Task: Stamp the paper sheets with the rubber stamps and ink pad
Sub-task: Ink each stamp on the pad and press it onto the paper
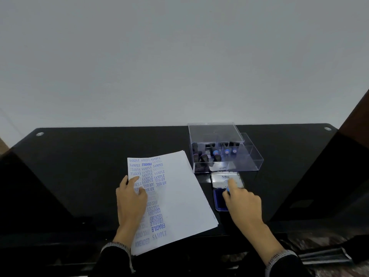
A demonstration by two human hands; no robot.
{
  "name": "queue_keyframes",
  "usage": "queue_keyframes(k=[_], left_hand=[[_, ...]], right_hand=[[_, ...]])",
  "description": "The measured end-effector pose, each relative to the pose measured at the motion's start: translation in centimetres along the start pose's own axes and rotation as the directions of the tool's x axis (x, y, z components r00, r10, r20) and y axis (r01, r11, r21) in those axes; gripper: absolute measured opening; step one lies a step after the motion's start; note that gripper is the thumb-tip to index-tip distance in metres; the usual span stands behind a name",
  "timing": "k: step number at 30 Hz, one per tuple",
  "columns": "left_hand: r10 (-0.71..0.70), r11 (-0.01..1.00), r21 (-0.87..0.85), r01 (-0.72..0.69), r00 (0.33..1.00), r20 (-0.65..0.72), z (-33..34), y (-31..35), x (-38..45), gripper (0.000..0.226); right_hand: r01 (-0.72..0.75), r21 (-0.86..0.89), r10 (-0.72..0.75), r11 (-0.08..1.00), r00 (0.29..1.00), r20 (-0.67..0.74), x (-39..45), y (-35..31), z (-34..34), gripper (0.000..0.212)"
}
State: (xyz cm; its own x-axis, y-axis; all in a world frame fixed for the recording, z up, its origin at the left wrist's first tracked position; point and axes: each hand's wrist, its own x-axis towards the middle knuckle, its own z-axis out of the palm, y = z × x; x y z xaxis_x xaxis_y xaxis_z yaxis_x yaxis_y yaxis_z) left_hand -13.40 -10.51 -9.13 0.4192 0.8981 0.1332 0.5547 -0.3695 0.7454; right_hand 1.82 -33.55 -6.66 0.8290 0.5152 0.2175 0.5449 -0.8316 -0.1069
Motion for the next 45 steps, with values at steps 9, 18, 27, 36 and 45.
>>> queue_keyframes(k=[9,18,27,36,45], left_hand=[[0.056,0.997,0.046,-0.056,0.998,-0.001,0.0,-0.4,0.1,0.035],[0.119,0.986,0.121,-0.119,0.993,0.012,0.9,-1.6,0.6,0.027],[0.147,0.975,0.163,-0.149,0.989,0.027,1.3,-2.0,0.7,0.028],[0.169,0.969,0.178,-0.169,0.986,0.014,1.2,-1.9,0.7,0.028],[0.174,0.965,0.196,-0.174,0.985,0.017,1.2,-1.9,0.7,0.029]], right_hand=[[-0.054,0.865,-0.108,0.499,0.986,0.124,3.1,-11.9,0.4,0.020],[0.129,0.800,-0.381,0.587,0.915,0.133,5.2,-13.8,1.6,0.024],[0.249,0.687,-0.475,0.682,0.866,0.157,5.5,-13.8,2.6,0.019],[0.290,0.643,-0.509,0.708,0.842,0.181,5.3,-14.0,2.5,0.017],[0.330,0.585,-0.516,0.741,0.837,0.182,5.0,-14.2,2.5,0.014]])
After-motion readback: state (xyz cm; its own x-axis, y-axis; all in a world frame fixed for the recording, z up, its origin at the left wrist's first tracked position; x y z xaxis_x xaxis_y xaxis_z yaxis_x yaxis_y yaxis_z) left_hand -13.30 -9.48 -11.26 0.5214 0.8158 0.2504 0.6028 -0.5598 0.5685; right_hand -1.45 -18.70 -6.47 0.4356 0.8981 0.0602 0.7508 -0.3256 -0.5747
